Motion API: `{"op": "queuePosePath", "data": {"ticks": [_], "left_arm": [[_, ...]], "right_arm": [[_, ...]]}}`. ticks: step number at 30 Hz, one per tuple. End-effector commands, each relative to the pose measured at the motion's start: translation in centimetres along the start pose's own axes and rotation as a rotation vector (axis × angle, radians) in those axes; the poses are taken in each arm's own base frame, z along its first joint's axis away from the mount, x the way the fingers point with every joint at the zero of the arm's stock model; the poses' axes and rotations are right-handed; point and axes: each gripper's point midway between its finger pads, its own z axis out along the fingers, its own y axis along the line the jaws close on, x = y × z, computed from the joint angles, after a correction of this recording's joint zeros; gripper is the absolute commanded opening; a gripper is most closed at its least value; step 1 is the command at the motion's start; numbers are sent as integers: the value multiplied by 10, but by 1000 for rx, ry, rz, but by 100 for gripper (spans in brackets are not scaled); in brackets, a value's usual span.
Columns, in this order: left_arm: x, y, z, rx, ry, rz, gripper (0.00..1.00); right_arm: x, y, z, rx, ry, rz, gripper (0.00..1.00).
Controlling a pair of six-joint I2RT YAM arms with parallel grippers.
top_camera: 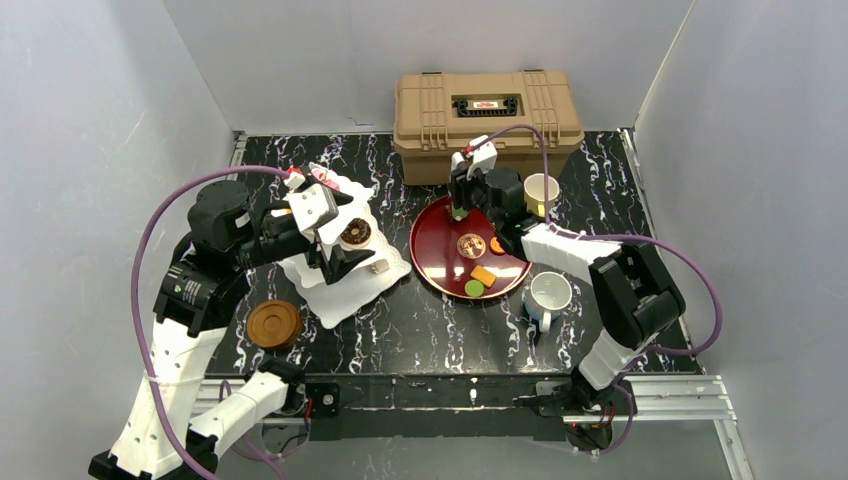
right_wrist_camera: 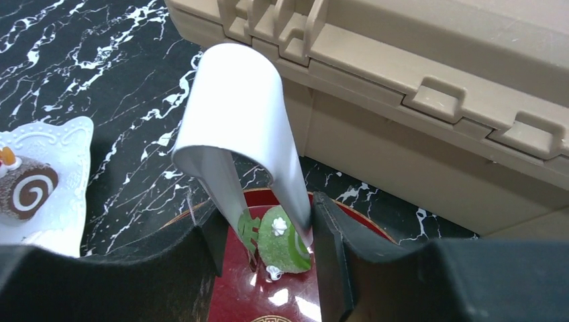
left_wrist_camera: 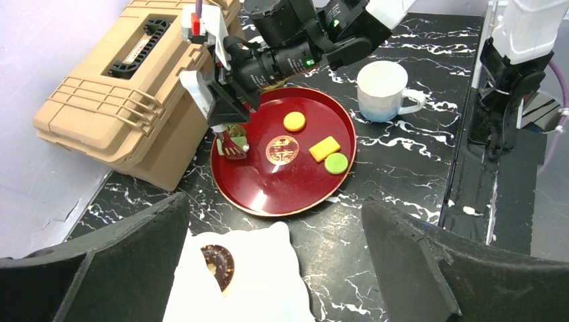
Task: Serve the afternoon tea
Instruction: Pick up the desert from the tray.
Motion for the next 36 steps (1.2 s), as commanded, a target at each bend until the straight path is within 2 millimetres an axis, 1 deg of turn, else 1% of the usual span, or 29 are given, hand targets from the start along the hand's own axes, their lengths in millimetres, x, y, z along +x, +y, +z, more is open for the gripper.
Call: {"op": "queuePosePath", "data": {"ticks": [1,5,9,15,16,17,18,20,22,28,36], "left_arm": [[-8,-2,-6,-4,-12,20,98],[-7,-3,-6,-3,-10,17,98],[-7,-3,-6,-2,-10,13,98],[-9,-3,-6,-2,-15,15,98],[-9,-3,-6,1,-16,12,98],[-10,-4,-6,3,-19,12,98],[-10,-4,-6,5,-21,10,98],[-11,-5,-6,9,-23,7,98],[-11,-5,-6,10,-23,5,98],[-9,-5,-8,-1,-16,11,98],[-13,-6,-11,-5,-20,23,98]], "right_arm": [[-33,0,7,7,-94,0,50],[-37,-3,7,24,-100,0,43],[-46,-4,4,28,-118,2,37],[-74,-3,-12,17,-168,11,29],[-74,-3,-12,19,-163,10,29],[-71,-4,-11,21,-144,7,29],[-68,-4,-10,22,-132,3,32],[-63,-4,-7,22,-119,1,45],[-60,-4,-5,23,-121,2,48],[-57,-4,2,32,-151,37,49],[-39,-4,19,41,-138,44,50]]}}
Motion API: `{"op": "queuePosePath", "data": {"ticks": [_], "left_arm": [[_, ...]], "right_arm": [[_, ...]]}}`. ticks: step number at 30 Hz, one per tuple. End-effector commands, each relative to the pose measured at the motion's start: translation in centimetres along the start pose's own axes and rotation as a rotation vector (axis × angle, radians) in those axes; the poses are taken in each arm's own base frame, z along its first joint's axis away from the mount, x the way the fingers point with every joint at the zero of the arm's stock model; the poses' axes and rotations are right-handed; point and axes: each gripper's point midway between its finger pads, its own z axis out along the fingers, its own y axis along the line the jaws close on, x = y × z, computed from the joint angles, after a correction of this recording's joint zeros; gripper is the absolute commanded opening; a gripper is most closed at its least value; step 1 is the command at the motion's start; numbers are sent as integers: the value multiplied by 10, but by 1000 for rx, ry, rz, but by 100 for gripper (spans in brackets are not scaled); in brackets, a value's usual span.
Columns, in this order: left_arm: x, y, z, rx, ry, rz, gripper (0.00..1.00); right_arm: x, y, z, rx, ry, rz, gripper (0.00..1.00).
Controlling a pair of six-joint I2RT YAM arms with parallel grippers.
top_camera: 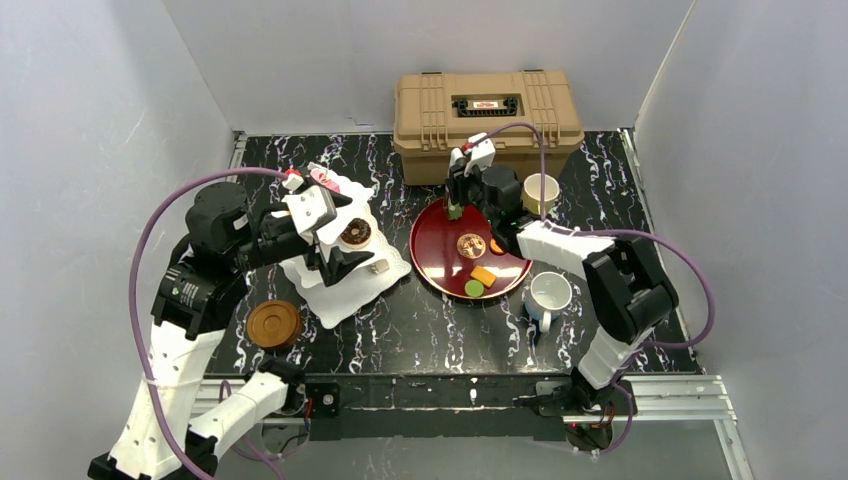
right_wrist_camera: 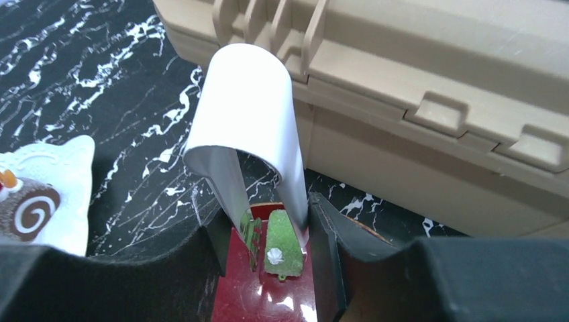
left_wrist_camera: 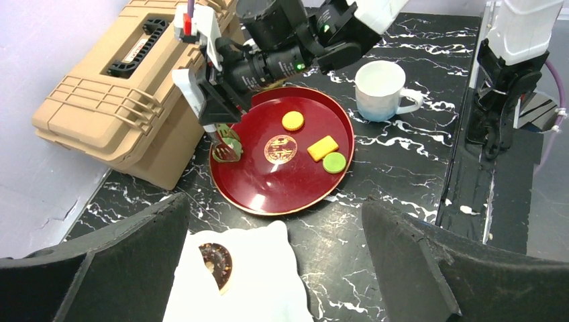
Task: Serve the afternoon tea
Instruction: Pick up the desert from the tray.
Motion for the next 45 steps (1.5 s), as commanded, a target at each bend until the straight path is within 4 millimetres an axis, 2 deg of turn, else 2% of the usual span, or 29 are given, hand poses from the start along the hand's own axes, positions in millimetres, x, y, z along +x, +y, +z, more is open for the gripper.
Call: {"op": "queuePosePath", "data": {"ticks": [1,3,7,11,13,18,23,26,31,37,45], "left_arm": [[-12,-3,-9,-6,-17,24,98],[-13,-3,-9,-8,-18,27,98],[-11,-3,-9,-10,-14,27,98],[-8,-1,-9,-18,-6,24,98],[-6,0,-8,-23,-2,21,98],[-5,14,-8,-96,14,-1,98],[-5,34,-8,-202,25,-30,98],[-5,40,-8,-232,24,-45,98],[-9,55,-11,-315,11,-49,98],[-10,52,-14,-312,3,-52,98],[-11,52,-12,-305,-4,-55,98]], "right_arm": [[-28,-1,12,16,-102,23,49],[-29,-2,11,22,-104,24,47],[-45,-4,1,30,-132,17,29],[-81,2,-18,-2,-180,10,18],[-101,8,-29,-25,-201,2,16],[-144,42,-68,-147,-219,-18,11],[-177,80,-121,-254,-227,-22,10],[-201,91,-148,-305,-256,-20,11],[-238,118,-170,-446,-252,-13,11],[-253,158,-191,-655,-243,-5,11],[-234,198,-220,-889,-140,0,10]]}}
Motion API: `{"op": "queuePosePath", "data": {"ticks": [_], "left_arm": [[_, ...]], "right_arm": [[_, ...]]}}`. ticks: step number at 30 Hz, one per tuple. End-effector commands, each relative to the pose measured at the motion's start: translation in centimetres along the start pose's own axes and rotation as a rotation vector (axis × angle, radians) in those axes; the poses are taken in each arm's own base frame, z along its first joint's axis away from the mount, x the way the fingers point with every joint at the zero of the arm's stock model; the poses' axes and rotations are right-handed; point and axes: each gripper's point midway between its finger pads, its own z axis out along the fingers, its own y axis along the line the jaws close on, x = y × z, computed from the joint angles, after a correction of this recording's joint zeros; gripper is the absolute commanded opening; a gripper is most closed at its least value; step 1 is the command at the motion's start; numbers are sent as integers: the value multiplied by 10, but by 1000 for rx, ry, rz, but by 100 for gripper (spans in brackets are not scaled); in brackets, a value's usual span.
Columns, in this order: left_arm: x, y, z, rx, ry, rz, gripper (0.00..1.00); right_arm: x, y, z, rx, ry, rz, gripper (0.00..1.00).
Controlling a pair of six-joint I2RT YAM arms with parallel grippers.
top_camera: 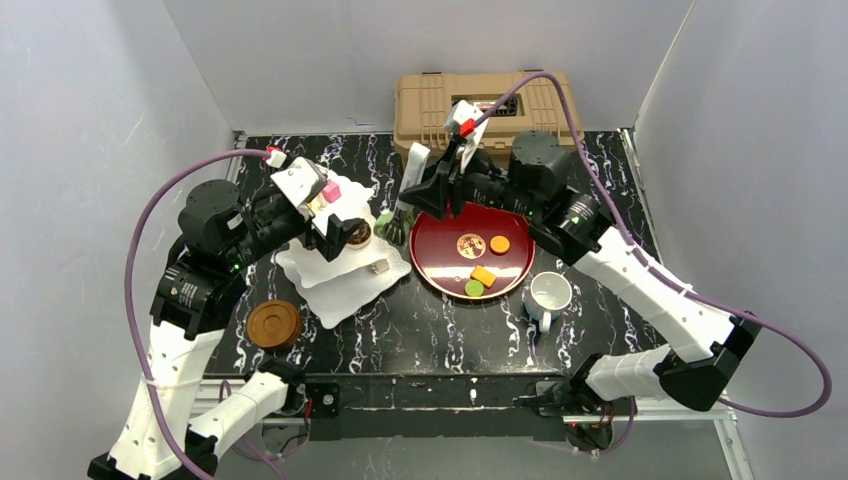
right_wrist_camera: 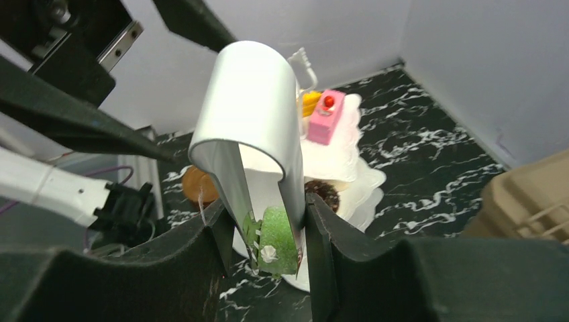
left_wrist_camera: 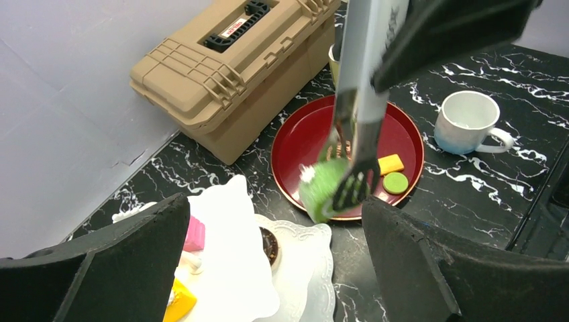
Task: Serve the afternoon tea
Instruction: Pick up the desert from the tray, then place the desert on the desert table.
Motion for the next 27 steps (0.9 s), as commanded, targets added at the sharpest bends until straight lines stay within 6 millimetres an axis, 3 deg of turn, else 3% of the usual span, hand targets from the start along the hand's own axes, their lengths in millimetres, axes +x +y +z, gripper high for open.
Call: {"op": "queuePosePath", "data": {"ticks": [1,8,17,27], "left_arm": [[-10,1,-2,-10,-34,5,98],[-12,-2,-4,6,-43,-1,98],[-19,-5,-6,25,-52,4,98],[-20,-8,-9,35,-57,24,98]], "right_arm": [[-20,44,-4,-171,-11,6,10],[9,68,14,-162,43,-6,10],[40,82,53,5,-113,-49,5],[45,84,65,134,-240,-56,4]]}}
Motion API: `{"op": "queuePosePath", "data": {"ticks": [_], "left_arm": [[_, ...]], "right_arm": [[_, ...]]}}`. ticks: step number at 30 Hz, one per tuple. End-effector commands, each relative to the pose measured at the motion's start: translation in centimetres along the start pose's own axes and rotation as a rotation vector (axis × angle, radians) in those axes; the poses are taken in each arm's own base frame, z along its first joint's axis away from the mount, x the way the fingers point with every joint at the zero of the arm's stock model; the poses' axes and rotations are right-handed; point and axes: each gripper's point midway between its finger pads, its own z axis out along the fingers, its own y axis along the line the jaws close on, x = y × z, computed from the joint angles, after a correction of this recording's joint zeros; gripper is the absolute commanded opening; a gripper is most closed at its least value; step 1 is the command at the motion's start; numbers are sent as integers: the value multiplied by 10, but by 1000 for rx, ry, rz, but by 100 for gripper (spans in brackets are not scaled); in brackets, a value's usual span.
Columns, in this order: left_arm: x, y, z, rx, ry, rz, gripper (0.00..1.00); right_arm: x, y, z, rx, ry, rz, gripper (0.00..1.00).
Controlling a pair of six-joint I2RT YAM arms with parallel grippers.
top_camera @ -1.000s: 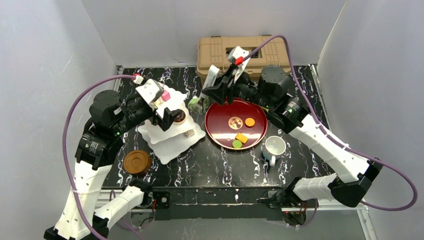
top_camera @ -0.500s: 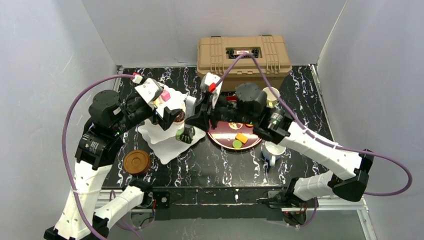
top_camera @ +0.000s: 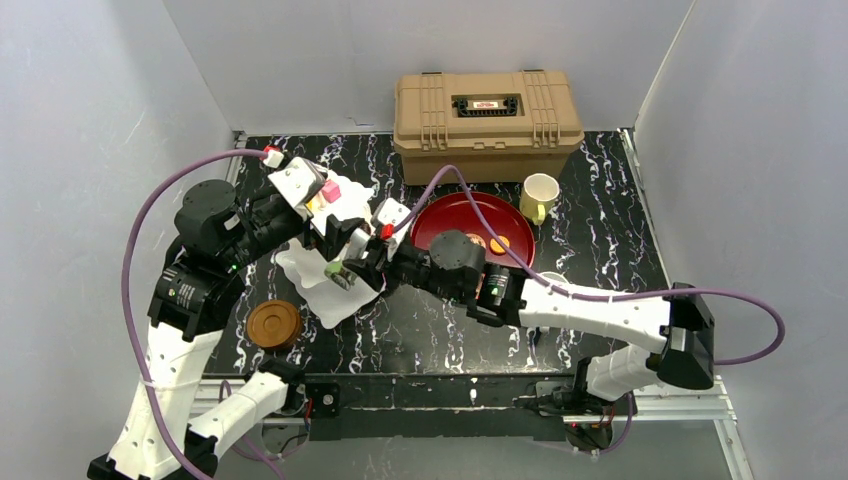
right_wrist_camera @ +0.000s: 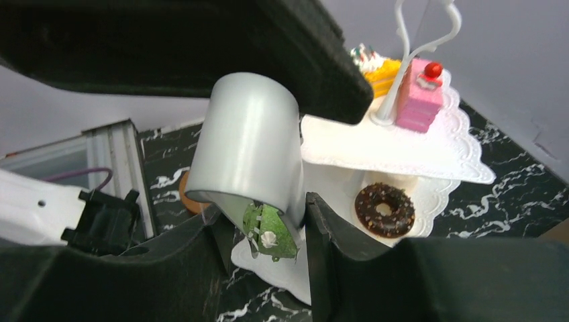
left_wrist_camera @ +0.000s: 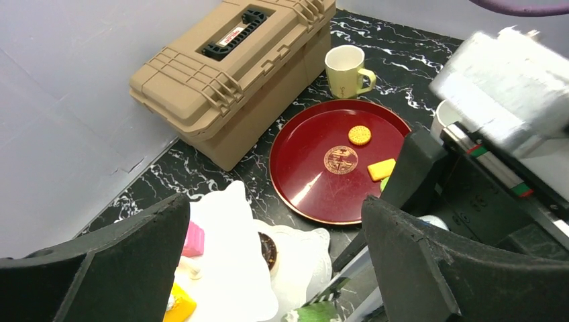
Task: Serve the afternoon tea
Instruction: Place the desert on the desert table.
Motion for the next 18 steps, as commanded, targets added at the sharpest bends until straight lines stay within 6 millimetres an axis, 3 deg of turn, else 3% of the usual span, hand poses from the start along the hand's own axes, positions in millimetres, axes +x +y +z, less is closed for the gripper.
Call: {"op": "queuePosePath", "data": {"ticks": [1,10,18], "left_arm": [[-13,-6,-8,23,-34,24,98],[-12,-8,-7,36,-37,22,98],[-11,-8,-8,35,-34,26,98]], "right_arm": [[-61,-11,-3,119,-259,10,4],[-43,-7,-2,194,-276,8,4],[-39,-10,2,235,-314,19,4]]}}
